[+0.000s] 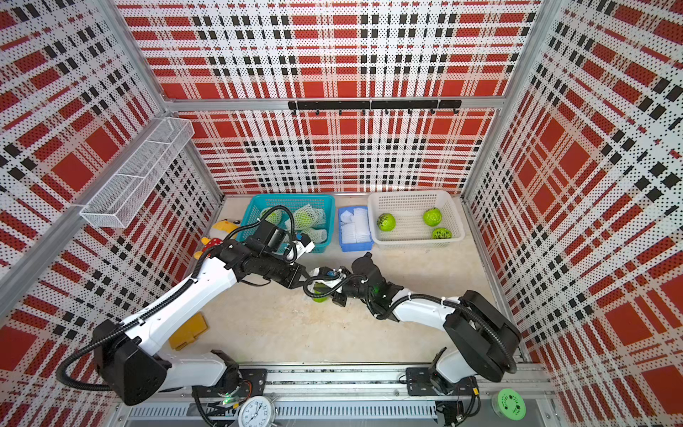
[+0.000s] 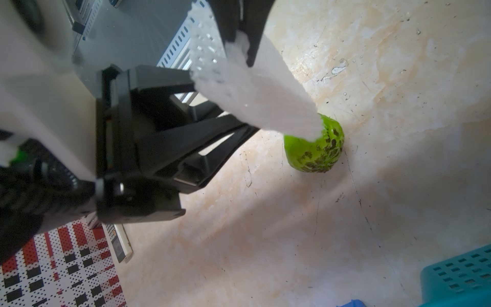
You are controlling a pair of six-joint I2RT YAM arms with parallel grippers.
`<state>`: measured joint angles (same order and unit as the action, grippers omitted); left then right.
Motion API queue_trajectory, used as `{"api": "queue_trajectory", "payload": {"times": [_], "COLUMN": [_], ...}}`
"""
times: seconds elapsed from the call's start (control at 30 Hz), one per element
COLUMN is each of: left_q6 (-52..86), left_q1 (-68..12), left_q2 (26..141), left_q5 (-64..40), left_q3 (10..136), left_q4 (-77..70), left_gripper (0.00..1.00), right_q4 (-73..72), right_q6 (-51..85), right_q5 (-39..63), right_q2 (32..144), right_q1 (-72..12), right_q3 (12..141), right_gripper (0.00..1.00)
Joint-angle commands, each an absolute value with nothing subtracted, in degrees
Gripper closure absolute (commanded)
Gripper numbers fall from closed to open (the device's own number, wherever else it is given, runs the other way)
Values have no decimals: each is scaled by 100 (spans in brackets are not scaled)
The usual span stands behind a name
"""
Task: Sleeve custard apples in foam nets
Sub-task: Open the foam net.
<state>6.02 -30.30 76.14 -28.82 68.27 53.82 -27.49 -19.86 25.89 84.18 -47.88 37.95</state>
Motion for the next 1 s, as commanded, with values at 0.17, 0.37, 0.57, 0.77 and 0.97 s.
{"api": "queue_trajectory", "payload": {"times": [0.17, 0.37, 0.57, 0.77, 0.97], "left_q6": [560, 507, 562, 676, 756], "left_q1": [-2948, -3075, -3078, -2946, -2889], "left_q2": [7427, 7401, 7361, 7275, 7239], "left_q5": [-3475, -3565, -3447, -3060, -2855], "left_q3": [6741, 6732, 6759, 6759, 6783], "left_q4": [5205, 5221, 5214, 5211, 5124], "left_gripper": [100, 100, 100, 100, 100], "right_q4": [-3122, -3328, -3497, -3316, -3276], "right_q6": [-2310, -2259, -2136, -2136, -2120], "right_q5": [2485, 2337, 2342, 2276, 2327], "right_q2": [8027, 8127, 8188, 8036, 8029], "right_q1": [-4809, -4811, -4832, -4837, -4878], "right_q3": [3536, 3576, 3584, 3498, 3497], "right_gripper": [32, 32, 48, 53, 52]}}
